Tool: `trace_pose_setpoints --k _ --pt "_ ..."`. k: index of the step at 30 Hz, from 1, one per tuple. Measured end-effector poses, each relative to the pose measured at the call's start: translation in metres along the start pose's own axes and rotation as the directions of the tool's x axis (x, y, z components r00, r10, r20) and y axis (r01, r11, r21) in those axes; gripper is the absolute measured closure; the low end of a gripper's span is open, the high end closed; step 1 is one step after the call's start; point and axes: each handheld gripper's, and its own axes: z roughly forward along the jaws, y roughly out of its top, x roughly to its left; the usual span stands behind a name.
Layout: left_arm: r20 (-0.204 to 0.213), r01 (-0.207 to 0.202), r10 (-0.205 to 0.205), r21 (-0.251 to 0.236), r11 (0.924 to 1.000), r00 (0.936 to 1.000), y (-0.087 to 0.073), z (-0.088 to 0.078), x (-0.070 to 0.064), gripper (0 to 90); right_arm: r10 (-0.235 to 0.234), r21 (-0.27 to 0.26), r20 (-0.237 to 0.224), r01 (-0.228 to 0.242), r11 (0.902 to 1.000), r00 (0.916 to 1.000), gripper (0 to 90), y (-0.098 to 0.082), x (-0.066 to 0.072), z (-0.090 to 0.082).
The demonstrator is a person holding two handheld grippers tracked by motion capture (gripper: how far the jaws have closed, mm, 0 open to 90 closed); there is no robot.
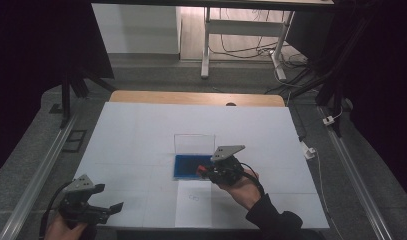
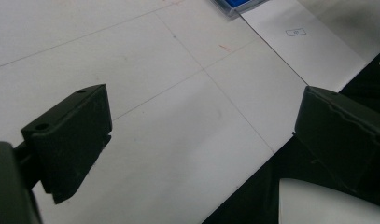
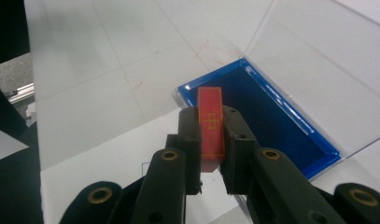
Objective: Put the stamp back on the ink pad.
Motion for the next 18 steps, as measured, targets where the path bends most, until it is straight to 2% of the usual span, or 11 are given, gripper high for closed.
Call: trace_pose_setpoints --k 3,13,18 --pt "0.000 0.002 -0.002 0.000 1.0000 1.0000 0.000 0.000 0.000 4.3 -0.002 -0.006 0.011 0.002 1.0000 0.9999 79.7 0.002 -0.002 0.001" --pt "0.000 0.001 -0.001 -0.001 1.0000 1.0000 0.000 0.000 0.000 4.3 0.045 -0.036 0.033 -0.044 0.9984 0.9984 79.7 0.008 -0.015 0.008" --pt "0.002 0.002 -0.002 -0.001 1.0000 1.0000 0.000 0.000 0.001 4.3 0.032 -0.008 0.038 -0.032 0.9995 0.9988 79.7 0.010 -0.019 0.015"
